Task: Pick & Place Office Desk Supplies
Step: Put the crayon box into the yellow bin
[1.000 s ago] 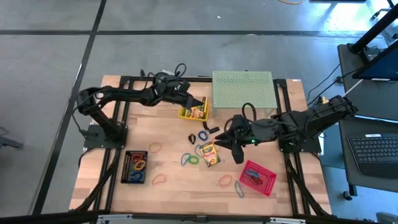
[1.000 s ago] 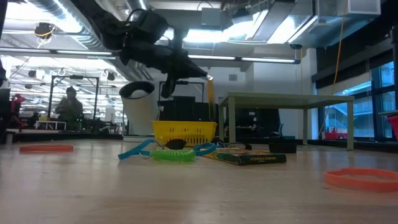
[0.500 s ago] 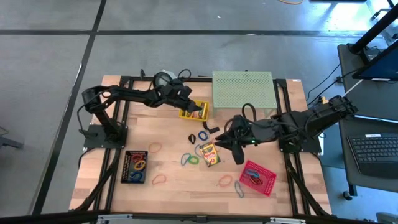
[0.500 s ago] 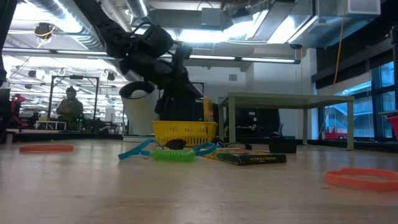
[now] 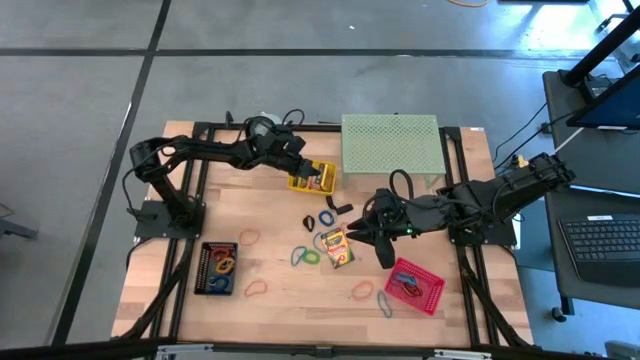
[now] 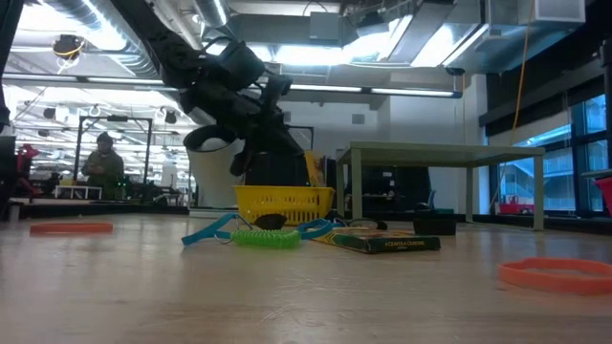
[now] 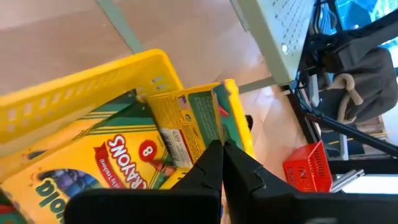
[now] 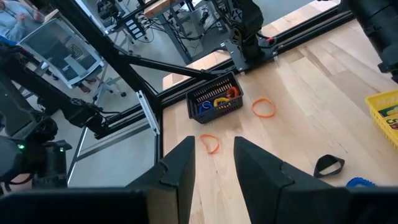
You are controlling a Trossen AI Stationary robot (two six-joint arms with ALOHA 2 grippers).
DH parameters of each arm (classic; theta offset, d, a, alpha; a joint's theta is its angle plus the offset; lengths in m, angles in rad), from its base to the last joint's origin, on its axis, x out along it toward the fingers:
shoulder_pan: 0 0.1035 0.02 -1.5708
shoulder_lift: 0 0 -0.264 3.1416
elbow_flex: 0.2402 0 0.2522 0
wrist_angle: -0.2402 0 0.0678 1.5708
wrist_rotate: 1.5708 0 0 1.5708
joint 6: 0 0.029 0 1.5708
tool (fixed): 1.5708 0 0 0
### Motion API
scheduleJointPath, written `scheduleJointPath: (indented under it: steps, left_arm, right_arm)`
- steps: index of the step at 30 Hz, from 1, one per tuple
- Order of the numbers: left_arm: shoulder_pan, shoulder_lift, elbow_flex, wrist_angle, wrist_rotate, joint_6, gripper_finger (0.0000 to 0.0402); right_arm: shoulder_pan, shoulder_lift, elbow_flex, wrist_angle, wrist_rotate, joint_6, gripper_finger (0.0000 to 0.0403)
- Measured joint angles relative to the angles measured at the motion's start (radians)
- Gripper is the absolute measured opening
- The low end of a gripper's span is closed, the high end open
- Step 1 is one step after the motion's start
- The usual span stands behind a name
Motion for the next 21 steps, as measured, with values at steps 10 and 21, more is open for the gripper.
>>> scheduleJointPath:
  steps: [10, 21]
  left_arm:
    - [0.06, -0.108, 0.0, -0.251, 0.017, 0.096, 0.0003]
    - [0.055, -0.128, 0.0, -0.401, -0.074, 0.239, 0.0022]
  right_arm:
    - [0.0, -0.017, -0.001, -0.01, -0.009, -0.027, 0.0112]
    - [0.0, -0.043, -0.001, -0.008, -0.007, -0.045, 0.0112]
